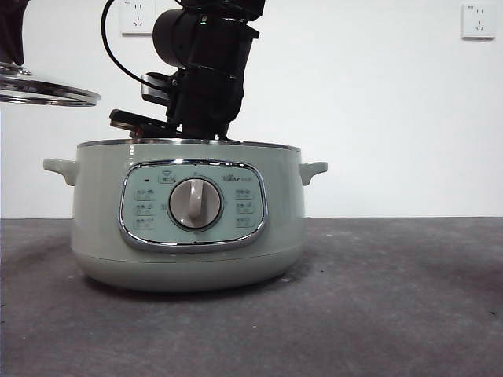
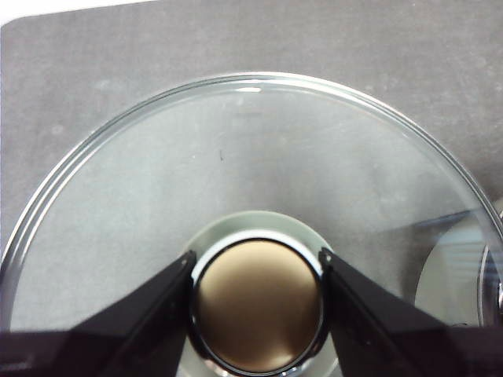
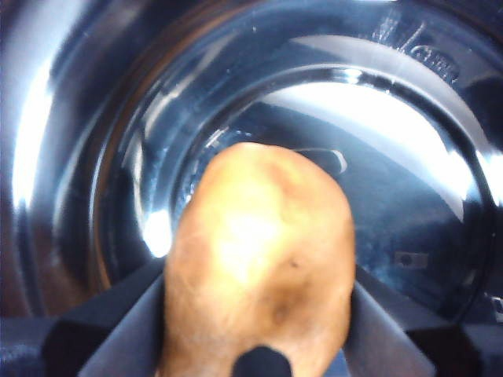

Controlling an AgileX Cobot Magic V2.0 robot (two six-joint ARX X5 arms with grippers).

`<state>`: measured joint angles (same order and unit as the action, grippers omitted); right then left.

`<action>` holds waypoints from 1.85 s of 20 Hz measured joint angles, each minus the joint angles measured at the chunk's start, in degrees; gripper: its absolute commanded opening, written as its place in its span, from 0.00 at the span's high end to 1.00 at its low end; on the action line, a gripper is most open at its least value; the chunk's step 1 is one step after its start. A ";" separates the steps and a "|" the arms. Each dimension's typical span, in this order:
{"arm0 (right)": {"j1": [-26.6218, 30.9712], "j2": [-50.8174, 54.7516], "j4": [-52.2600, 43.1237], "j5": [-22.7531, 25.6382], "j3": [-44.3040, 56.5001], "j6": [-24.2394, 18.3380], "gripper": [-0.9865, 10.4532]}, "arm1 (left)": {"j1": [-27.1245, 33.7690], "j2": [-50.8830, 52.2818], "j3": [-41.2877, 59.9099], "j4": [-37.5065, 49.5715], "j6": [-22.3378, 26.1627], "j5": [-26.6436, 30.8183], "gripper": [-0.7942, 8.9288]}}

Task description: Pick up the potato,open the lid,put the potato in the pot,close the lid

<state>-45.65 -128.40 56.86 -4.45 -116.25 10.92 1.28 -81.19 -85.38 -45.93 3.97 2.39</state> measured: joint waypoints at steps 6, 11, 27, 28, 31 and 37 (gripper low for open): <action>-0.26 0.57 -0.42 2.32 0.00 0.92 0.38 | 0.15 0.00 0.00 -0.39 0.07 -3.02 0.93; -0.35 13.53 1.77 7.96 0.00 1.09 0.38 | -0.31 0.00 0.00 -0.76 0.00 -7.76 0.93; -0.35 41.64 20.81 17.92 4.79 -3.26 0.39 | -25.64 -6.19 0.00 0.44 -0.46 -7.89 0.93; -0.35 44.00 20.81 17.99 7.48 -3.23 0.39 | -26.99 -6.86 0.00 0.92 -0.55 -7.26 0.93; -0.35 51.95 19.30 17.97 18.53 -2.58 0.39 | -30.29 -8.22 0.00 1.64 -0.59 -5.11 0.93; -0.35 65.75 12.39 17.97 38.82 1.31 0.39 | -32.15 -11.10 0.00 3.76 -0.98 -5.01 0.93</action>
<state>-46.00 -62.65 69.25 13.52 -77.43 12.23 -30.87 -92.29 -85.38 -42.17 2.98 -2.61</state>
